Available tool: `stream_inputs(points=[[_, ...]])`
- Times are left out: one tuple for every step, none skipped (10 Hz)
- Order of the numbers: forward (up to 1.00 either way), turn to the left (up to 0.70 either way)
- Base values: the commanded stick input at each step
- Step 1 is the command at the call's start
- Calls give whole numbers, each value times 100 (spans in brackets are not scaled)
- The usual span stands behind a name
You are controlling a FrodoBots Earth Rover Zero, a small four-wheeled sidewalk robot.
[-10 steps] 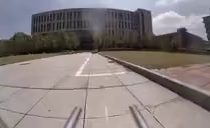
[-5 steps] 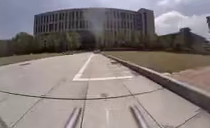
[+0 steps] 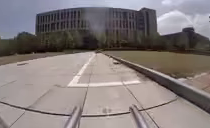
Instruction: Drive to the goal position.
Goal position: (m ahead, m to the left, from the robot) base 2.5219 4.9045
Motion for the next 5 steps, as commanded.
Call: stream_inputs(points=[[70,3],[70,3],[70,3],[70,3],[70,3]])
